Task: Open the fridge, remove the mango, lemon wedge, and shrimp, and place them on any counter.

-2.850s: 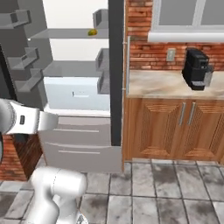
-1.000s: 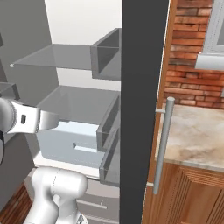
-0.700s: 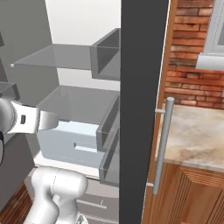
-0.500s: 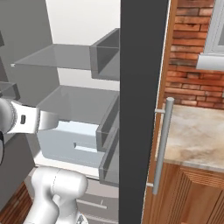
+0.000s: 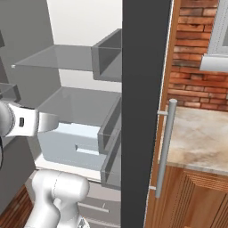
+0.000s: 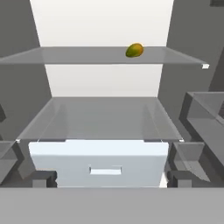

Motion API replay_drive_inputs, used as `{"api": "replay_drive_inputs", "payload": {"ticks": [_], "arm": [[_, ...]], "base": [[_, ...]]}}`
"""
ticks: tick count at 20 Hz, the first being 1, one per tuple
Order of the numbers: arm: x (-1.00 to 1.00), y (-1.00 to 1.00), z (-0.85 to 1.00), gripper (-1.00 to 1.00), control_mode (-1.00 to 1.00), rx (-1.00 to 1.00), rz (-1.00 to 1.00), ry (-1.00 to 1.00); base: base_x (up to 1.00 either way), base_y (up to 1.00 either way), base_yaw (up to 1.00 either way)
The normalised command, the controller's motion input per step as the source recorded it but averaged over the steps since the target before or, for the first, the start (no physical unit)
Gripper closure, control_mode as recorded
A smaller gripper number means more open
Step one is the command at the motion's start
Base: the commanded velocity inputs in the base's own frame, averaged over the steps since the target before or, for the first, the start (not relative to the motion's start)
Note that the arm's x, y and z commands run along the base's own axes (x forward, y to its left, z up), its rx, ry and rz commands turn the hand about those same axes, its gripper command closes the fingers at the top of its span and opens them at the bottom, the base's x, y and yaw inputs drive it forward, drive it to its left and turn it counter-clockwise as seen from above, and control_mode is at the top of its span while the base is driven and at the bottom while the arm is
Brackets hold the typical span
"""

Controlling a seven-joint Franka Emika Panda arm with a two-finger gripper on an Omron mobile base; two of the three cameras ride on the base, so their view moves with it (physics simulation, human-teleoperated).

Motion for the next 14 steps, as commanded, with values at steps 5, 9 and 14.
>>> {"api": "replay_drive_inputs", "payload": {"ticks": [5, 9, 14], "arm": [[0.00, -0.03, 0.40, -1.00, -1.00, -0.06, -0.01, -0.28], [0.16, -0.20, 0.33, -1.00, -1.00, -0.01, -0.01, -0.04], [0.46, -0.12, 0.45, -1.00, -1.00, 0.00, 0.00, 0.16]], "base": [[0.00, 0.00, 0.00], [0.00, 0.00, 0.00], [0.00, 0.00, 0.00]]}}
